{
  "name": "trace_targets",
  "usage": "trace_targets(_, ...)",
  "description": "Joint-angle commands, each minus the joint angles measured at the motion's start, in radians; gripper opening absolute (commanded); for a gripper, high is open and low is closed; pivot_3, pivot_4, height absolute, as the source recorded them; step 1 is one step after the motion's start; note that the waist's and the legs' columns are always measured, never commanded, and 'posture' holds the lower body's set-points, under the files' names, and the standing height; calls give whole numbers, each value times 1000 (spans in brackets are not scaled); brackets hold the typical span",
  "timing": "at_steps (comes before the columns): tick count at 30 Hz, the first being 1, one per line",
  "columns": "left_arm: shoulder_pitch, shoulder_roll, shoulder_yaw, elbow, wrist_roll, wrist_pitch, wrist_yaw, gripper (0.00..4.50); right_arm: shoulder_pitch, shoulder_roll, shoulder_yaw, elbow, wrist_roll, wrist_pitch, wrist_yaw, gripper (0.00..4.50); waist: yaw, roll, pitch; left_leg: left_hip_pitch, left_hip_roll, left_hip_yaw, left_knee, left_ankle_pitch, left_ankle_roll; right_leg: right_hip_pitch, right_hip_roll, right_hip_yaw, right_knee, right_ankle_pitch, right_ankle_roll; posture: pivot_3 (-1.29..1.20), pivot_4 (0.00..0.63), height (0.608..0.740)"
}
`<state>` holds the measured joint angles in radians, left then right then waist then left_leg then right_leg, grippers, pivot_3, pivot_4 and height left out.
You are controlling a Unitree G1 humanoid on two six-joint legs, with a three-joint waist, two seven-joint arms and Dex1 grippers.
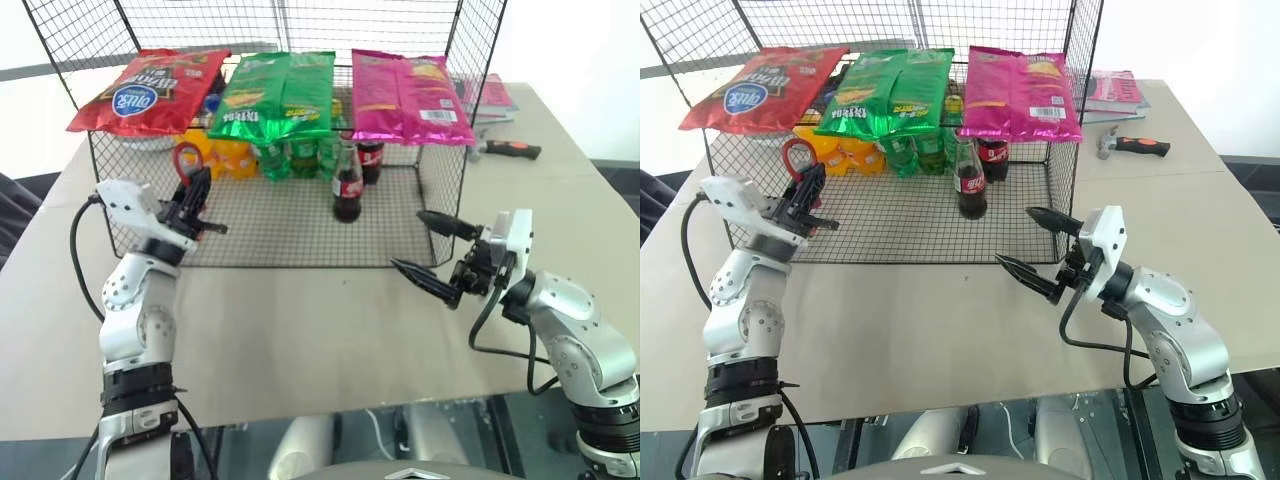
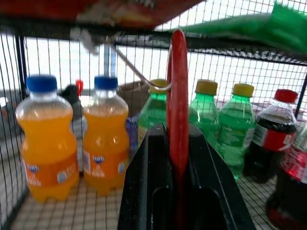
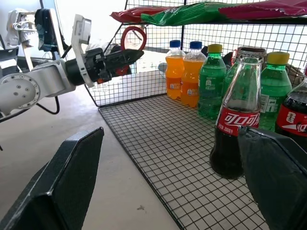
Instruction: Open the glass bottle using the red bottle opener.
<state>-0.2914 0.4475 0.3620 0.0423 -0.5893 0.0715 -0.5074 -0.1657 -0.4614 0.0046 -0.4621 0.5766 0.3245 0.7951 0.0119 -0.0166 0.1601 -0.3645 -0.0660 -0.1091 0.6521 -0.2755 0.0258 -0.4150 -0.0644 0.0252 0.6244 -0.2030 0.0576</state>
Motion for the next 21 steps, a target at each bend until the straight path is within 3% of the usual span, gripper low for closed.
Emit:
trace_targets(1, 8, 0, 18, -71, -49, 41, -20, 31, -7, 2, -2, -22, 6, -13, 0, 4500, 1, 0, 0, 0, 0, 0, 0, 0, 0, 0, 0, 0, 0, 0, 0, 0, 150, 740)
trace_targets(11, -41, -37, 103, -76, -325, 259, -8, 31, -11, 4, 6, -14, -6, -19, 0, 4500, 1, 0, 0, 0, 0, 0, 0, 0, 0, 0, 0, 0, 0, 0, 0, 0, 150, 740)
trace_targets(21, -107, -56, 172, -35, -502, 387, 16, 31, -1, 6, 7, -19, -22, -25, -3, 4500, -2, 0, 0, 0, 0, 0, 0, 0, 0, 0, 1, 0, 0, 0, 0, 0, 150, 740)
